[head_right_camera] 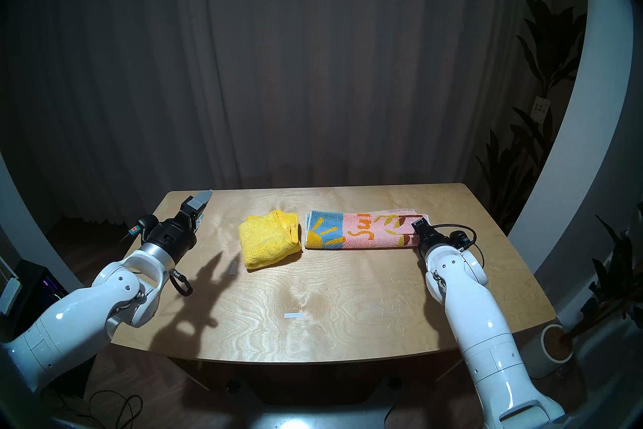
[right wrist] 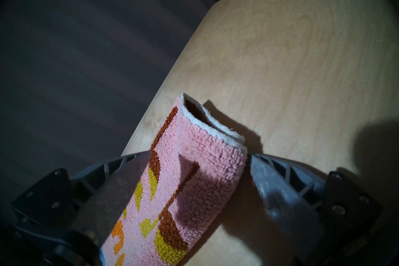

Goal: Fold each towel twice and stack them on table

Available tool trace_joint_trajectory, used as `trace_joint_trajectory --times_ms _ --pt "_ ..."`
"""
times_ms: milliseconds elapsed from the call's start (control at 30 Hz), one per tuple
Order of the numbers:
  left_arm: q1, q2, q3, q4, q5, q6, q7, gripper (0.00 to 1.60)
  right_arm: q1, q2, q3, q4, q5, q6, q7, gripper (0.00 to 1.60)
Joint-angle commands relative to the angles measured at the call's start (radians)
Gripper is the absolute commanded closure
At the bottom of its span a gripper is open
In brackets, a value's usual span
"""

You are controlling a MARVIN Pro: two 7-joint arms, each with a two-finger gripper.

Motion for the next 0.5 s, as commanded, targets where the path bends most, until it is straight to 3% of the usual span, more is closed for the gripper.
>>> trace_joint_trajectory --times_ms 0,367,433,467 --pt "0.013 0.017 -0.024 -0.026 0.003 -0.024 -0.01 0.0 0.021 -0.007 -0.028 0.038 0.06 0.112 -0.042 0.0" --pt "0.054 0.037 -0.044 -0.05 -0.008 -0.061 -0.007 0.0 0.063 -0.025 -0.053 0.072 0.051 0.135 -0.101 0.0" --pt "0.059 0.039 -0.045 -0.051 -0.009 -0.066 -0.006 0.0 0.066 -0.025 -0.061 0.079 0.045 0.133 -0.105 0.35" --pt "0.061 0.04 -0.046 -0.053 -0.009 -0.069 -0.005 0.0 0.067 -0.025 -0.063 0.081 0.043 0.133 -0.104 0.75"
